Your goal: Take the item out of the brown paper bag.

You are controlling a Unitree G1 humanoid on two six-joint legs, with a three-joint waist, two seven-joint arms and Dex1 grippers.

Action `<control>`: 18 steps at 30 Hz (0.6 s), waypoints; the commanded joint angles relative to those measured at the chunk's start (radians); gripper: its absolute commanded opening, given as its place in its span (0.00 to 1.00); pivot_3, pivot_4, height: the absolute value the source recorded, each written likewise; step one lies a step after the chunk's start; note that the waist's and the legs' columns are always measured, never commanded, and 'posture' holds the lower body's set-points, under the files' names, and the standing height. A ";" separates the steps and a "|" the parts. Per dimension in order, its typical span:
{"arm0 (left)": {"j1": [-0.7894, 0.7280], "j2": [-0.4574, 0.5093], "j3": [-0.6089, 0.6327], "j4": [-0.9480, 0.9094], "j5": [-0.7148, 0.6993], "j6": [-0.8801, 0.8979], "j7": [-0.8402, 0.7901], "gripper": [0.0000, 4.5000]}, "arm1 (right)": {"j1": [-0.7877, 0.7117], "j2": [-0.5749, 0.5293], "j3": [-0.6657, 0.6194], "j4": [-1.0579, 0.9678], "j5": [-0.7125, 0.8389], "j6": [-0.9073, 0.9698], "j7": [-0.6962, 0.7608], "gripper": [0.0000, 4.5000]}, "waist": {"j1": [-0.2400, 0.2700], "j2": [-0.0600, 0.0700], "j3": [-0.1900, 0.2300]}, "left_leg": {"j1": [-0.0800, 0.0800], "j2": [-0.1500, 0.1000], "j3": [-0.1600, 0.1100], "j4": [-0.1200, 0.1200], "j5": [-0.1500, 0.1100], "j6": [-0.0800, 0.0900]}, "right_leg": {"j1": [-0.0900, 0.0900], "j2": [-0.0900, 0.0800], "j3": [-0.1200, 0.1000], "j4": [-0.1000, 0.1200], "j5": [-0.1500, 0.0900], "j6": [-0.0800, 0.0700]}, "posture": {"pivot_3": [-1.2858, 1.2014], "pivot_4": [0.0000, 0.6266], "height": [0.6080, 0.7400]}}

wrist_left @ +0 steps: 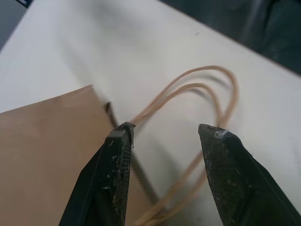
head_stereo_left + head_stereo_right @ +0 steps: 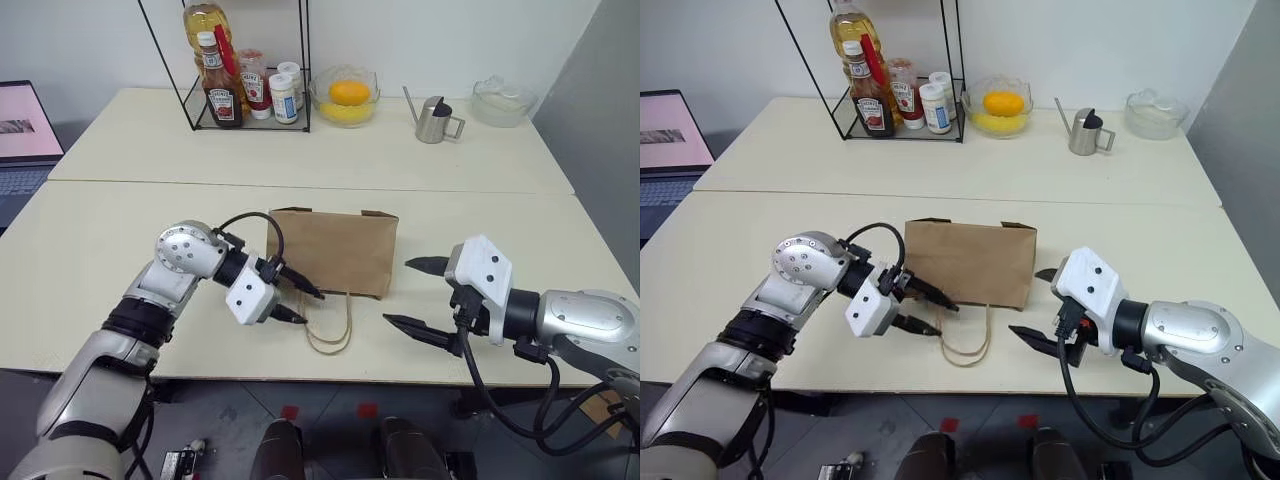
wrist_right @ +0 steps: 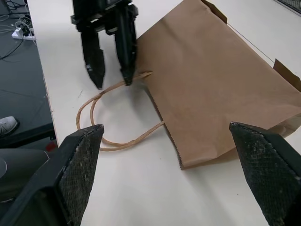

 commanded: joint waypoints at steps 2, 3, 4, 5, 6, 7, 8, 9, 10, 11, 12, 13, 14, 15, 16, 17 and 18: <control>-0.055 -0.004 0.029 0.099 0.035 -0.124 0.004 0.52 | 0.001 -0.012 -0.020 -0.025 0.007 -0.013 0.000 1.00 | 0.000 0.000 0.000 | 0.000 0.000 0.000 0.000 0.000 0.000 | 0.000 0.000 0.000 0.000 0.000 0.000 | 0.52 0.24 1.00; -0.063 -0.003 0.027 0.117 0.033 -0.138 -0.001 0.52 | 0.002 -0.012 -0.020 -0.024 0.006 -0.014 0.000 1.00 | -0.001 0.000 0.000 | 0.000 0.000 0.000 0.000 0.000 0.000 | 0.000 0.000 0.000 0.000 0.000 0.000 | 0.52 0.24 1.00; -0.071 -0.002 0.026 0.132 0.028 -0.152 -0.008 0.52 | 0.002 -0.012 -0.020 -0.024 0.005 -0.015 0.000 1.00 | -0.001 0.000 0.000 | 0.000 0.000 0.000 0.000 0.000 0.000 | 0.000 0.000 0.000 0.000 0.000 0.000 | 0.52 0.24 1.00; -0.078 -0.003 0.025 0.145 0.024 -0.160 -0.013 0.52 | 0.003 -0.011 -0.020 -0.024 0.005 -0.015 -0.001 1.00 | -0.001 0.000 0.000 | 0.000 0.000 0.000 0.000 0.000 0.000 | 0.000 0.000 0.000 0.000 0.000 0.000 | 0.52 0.24 1.00; -0.089 -0.003 0.024 0.164 0.031 -0.182 -0.013 0.52 | 0.003 -0.010 -0.021 -0.024 0.005 -0.016 -0.001 1.00 | -0.001 0.000 0.000 | 0.000 0.000 0.000 0.000 0.000 0.000 | 0.000 0.000 0.000 0.000 0.000 0.000 | 0.52 0.24 1.00; -0.098 -0.003 0.022 0.182 0.036 -0.203 -0.014 0.52 | 0.004 -0.010 -0.021 -0.024 0.005 -0.016 -0.001 1.00 | -0.001 0.000 0.000 | 0.000 0.000 0.000 0.000 0.000 0.000 | 0.000 0.000 0.000 0.000 0.000 0.000 | 0.52 0.24 1.00; -0.106 -0.004 0.020 0.199 0.041 -0.217 -0.014 0.52 | 0.003 -0.009 -0.020 -0.025 0.004 -0.016 -0.002 1.00 | -0.001 0.000 0.000 | 0.000 0.000 0.000 0.000 0.000 0.000 | 0.000 0.000 0.000 0.000 0.000 0.000 | 0.52 0.24 1.00; -0.115 -0.008 0.018 0.218 0.051 -0.233 -0.008 0.52 | 0.003 -0.008 -0.019 -0.025 0.004 -0.016 -0.003 1.00 | -0.001 0.000 0.000 | 0.000 0.000 0.000 0.000 0.000 0.000 | 0.000 0.000 0.000 0.000 0.000 0.000 | 0.52 0.24 1.00; -0.122 -0.013 0.016 0.232 0.058 -0.242 -0.002 0.52 | 0.003 -0.008 -0.019 -0.025 0.004 -0.016 -0.003 1.00 | -0.001 0.000 0.000 | 0.000 0.000 0.000 0.000 0.000 0.000 | 0.000 0.000 0.000 0.000 0.000 0.000 | 0.52 0.24 1.00; -0.128 -0.018 0.013 0.243 0.066 -0.254 0.005 0.52 | 0.002 -0.008 -0.018 -0.024 0.004 -0.016 -0.003 1.00 | -0.001 0.000 0.000 | 0.000 0.000 0.000 0.000 0.000 0.000 | 0.000 0.000 0.000 0.000 0.000 0.000 | 0.52 0.24 1.00; -0.131 -0.022 0.009 0.252 0.071 -0.266 0.008 0.52 | 0.001 -0.008 -0.017 -0.024 0.004 -0.017 -0.002 1.00 | -0.001 0.000 0.000 | 0.000 0.000 0.000 0.000 0.000 0.000 | 0.000 0.000 0.000 0.000 0.000 0.000 | 0.52 0.24 1.00; -0.133 -0.025 0.006 0.258 0.075 -0.273 0.010 0.52 | 0.001 -0.009 -0.018 -0.023 0.004 -0.017 -0.001 1.00 | -0.001 0.000 0.000 | 0.000 0.000 0.000 0.000 0.000 0.000 | 0.000 0.000 0.000 0.000 0.000 0.000 | 0.52 0.24 1.00; -0.133 -0.027 0.001 0.264 0.080 -0.282 0.010 0.52 | 0.001 -0.010 -0.018 -0.022 0.003 -0.017 0.000 1.00 | -0.001 0.000 0.000 | 0.000 0.000 0.000 0.000 0.000 0.000 | 0.000 0.000 0.000 0.000 0.000 0.000 | 0.52 0.24 1.00; -0.132 -0.029 -0.001 0.270 0.082 -0.290 0.010 0.52 | 0.000 -0.010 -0.018 -0.021 0.003 -0.017 0.000 1.00 | -0.001 0.000 0.000 | 0.000 0.000 0.000 0.000 0.000 0.000 | 0.000 0.000 0.000 0.000 0.000 0.000 | 0.52 0.24 1.00; -0.131 -0.030 -0.003 0.274 0.082 -0.294 0.008 0.52 | -0.001 -0.010 -0.017 -0.020 0.003 -0.017 0.001 1.00 | -0.001 0.000 0.000 | 0.000 0.000 0.000 0.000 0.000 0.000 | 0.000 0.000 0.000 0.000 0.000 0.000 | 0.52 0.24 1.00; -0.130 -0.030 -0.006 0.278 0.085 -0.300 0.007 0.52 | -0.001 -0.011 -0.017 -0.020 0.002 -0.017 0.001 1.00 | -0.001 0.000 0.000 | 0.000 0.000 0.000 0.000 0.000 0.000 | 0.000 0.000 0.000 0.000 0.000 0.000 | 0.52 0.24 1.00; -0.130 -0.031 -0.007 0.284 0.089 -0.305 0.008 0.52 | -0.001 -0.011 -0.018 -0.019 0.002 -0.017 0.001 1.00 | -0.001 0.000 0.000 | 0.000 0.000 0.000 0.000 0.000 0.000 | 0.000 0.000 0.000 0.000 0.000 0.000 | 0.52 0.24 1.00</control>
